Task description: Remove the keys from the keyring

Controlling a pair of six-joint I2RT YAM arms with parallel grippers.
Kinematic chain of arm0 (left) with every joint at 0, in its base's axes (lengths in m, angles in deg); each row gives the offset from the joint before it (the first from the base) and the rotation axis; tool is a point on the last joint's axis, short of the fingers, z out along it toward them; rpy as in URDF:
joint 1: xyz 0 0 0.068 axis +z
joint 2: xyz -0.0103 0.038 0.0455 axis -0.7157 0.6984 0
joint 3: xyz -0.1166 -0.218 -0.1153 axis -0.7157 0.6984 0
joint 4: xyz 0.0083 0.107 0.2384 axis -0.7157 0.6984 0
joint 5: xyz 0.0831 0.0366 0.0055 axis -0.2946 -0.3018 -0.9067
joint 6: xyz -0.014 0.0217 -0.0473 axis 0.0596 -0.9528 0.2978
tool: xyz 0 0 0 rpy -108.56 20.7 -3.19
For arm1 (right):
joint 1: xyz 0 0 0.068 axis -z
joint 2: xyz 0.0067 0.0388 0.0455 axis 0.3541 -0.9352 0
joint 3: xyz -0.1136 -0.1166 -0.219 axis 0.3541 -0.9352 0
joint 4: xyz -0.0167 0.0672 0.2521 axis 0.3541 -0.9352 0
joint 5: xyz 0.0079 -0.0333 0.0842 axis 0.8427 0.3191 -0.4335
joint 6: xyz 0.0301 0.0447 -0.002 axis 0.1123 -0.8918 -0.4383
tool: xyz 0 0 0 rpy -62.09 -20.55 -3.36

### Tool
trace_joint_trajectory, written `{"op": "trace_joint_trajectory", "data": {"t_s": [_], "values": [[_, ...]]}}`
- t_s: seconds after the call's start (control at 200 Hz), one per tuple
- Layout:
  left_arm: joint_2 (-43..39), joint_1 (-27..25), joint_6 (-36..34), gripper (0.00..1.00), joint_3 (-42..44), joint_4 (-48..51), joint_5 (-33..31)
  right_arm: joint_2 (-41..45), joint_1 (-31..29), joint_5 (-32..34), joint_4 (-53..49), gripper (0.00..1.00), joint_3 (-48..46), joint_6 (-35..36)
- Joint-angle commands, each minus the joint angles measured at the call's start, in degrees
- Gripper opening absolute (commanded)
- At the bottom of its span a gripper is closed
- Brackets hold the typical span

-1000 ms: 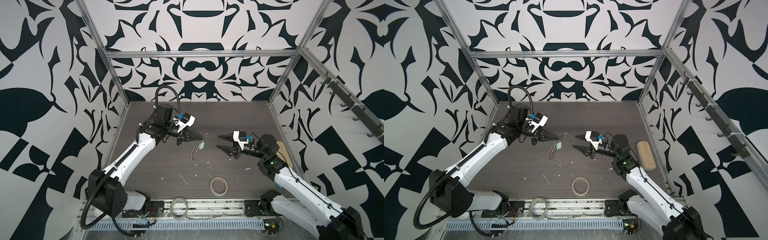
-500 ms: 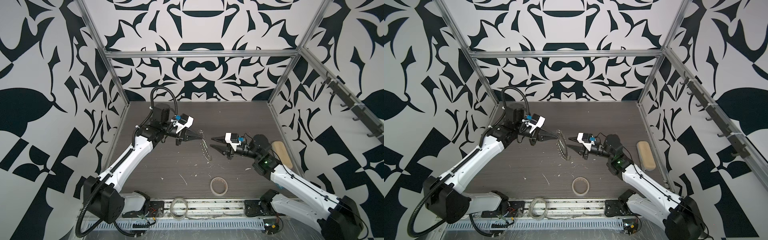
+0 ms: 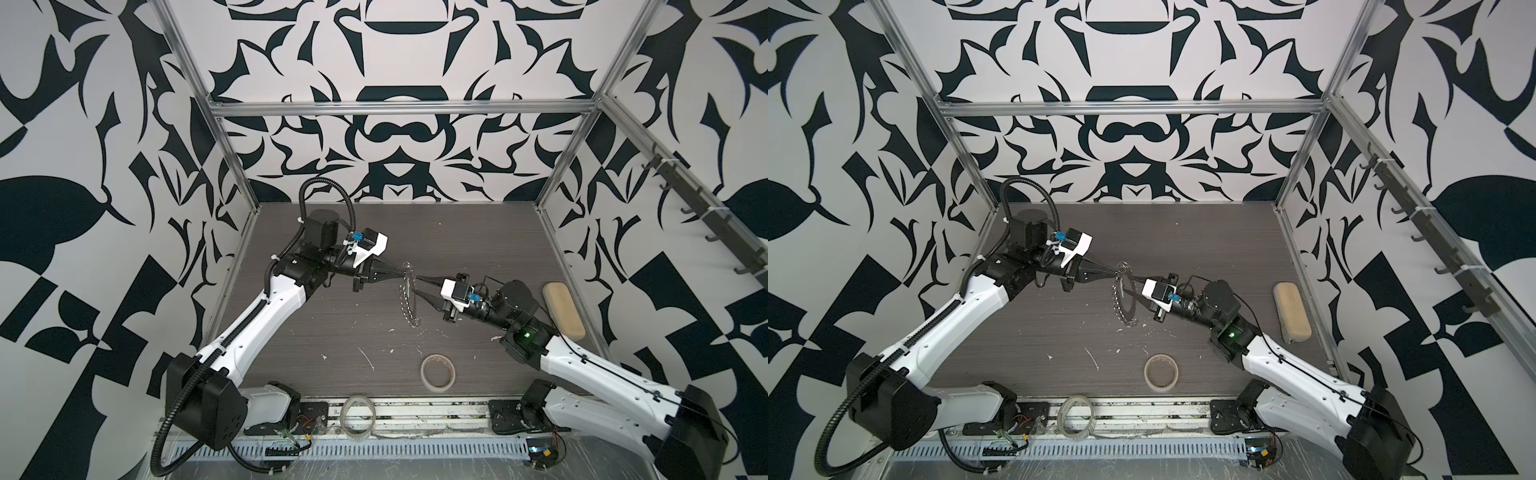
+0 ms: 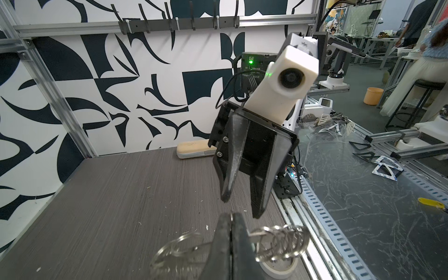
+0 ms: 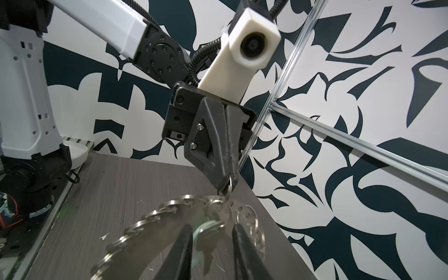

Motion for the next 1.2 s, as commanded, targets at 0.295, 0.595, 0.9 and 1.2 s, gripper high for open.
{"op": "trace_joint_trajectory", "data": {"t_s": [0.295,0.595,0.9,1.2], "values": [[-1.0,-0.3,1.6,0.00,0.6,-2.6,-1.0,-4.5,-5.5,12.5,9.7,0.30,-0.4,3.2],[-1.0,-0.6,2.9,0.00,1.1,-3.6,-2.2,-7.5,-6.4,15.7,12.7,0.27,0.6,2.5],[-2.9,-1.0,4.2,0.00,2.2,-5.6,-3.3,-8.3,-7.0,21.9,13.5,0.26,1.4,1.4],[-3.0,-1.1,5.4,0.00,2.5,-6.8,-4.2,-9.0,-7.2,20.9,13.7,0.14,1.6,2.2]]}}
